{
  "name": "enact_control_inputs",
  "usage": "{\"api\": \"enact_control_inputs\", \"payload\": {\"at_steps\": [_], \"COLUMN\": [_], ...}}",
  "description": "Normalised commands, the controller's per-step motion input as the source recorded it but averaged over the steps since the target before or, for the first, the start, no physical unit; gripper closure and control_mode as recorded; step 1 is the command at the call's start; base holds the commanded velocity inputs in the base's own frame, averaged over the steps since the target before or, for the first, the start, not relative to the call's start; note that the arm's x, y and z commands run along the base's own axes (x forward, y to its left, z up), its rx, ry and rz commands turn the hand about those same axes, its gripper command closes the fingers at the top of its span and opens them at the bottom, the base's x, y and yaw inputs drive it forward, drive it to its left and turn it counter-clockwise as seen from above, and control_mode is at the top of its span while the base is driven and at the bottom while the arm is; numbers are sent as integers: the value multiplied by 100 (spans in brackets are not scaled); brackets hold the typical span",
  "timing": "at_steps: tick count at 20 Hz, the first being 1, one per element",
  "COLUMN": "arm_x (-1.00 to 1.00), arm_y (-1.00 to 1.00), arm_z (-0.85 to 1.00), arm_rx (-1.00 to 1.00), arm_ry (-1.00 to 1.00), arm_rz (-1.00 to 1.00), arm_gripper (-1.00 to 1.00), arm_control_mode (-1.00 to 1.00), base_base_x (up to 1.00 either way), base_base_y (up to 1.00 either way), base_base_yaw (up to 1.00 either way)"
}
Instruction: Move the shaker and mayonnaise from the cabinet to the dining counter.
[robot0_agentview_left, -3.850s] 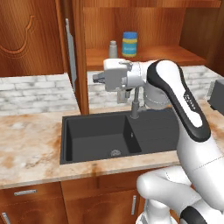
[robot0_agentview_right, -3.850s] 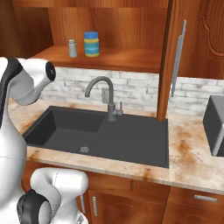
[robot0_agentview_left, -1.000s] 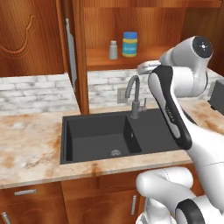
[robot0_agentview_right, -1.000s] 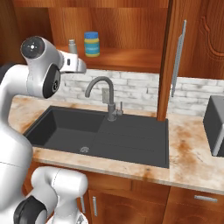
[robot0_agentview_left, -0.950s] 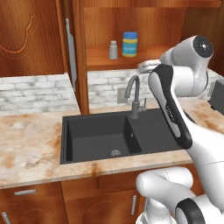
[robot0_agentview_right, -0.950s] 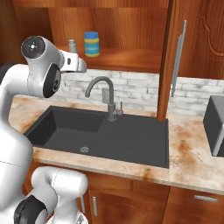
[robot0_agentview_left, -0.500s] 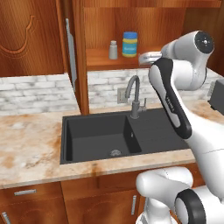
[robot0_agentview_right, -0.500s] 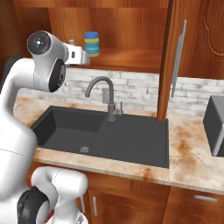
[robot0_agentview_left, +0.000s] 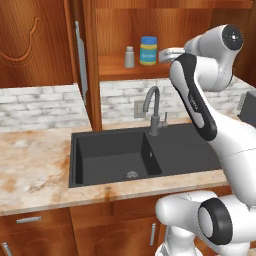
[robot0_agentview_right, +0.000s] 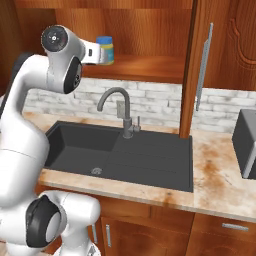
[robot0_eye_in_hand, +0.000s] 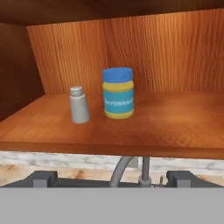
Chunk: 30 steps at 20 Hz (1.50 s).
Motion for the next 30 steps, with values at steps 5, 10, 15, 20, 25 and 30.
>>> {"api": "enact_control_inputs", "payload": {"at_steps": [5, 10, 15, 20, 25, 30], "arm_x": [32, 35, 28, 34, 33, 40], "arm_y": [-2, 0, 0, -1, 0, 0], "arm_z": [9, 1, 3, 8, 1, 1], "arm_rx": [1, 1, 5, 4, 0, 0], "arm_ry": [0, -1, -11, 0, 0, 0], "arm_rz": [0, 0, 0, 0, 0, 0], "arm_gripper": [-100, -100, -100, -100, -100, -100], "arm_control_mode": [-100, -100, -100, -100, -100, -100], "base_base_x": [0, 0, 0, 0, 0, 0], "base_base_y": [0, 0, 0, 0, 0, 0], "base_base_yaw": [0, 0, 0, 0, 0, 0]}}
